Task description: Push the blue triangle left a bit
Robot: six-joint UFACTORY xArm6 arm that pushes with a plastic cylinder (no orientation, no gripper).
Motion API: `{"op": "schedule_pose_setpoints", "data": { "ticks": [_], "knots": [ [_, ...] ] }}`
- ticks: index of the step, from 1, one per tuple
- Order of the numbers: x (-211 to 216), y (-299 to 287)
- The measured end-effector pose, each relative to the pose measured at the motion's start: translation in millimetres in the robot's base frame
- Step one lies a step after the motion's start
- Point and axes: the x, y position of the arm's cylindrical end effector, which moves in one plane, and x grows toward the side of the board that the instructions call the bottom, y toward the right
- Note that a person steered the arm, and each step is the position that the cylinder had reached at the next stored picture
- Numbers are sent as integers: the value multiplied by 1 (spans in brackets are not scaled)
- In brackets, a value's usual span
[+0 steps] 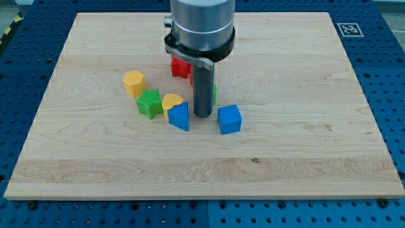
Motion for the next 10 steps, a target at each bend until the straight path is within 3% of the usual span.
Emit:
{"op": "schedule_pose_setpoints", "data": {
  "ticks": [6,9,10],
  "knots": [
    [8,8],
    [9,-64],
    [9,-50]
  ]
}}
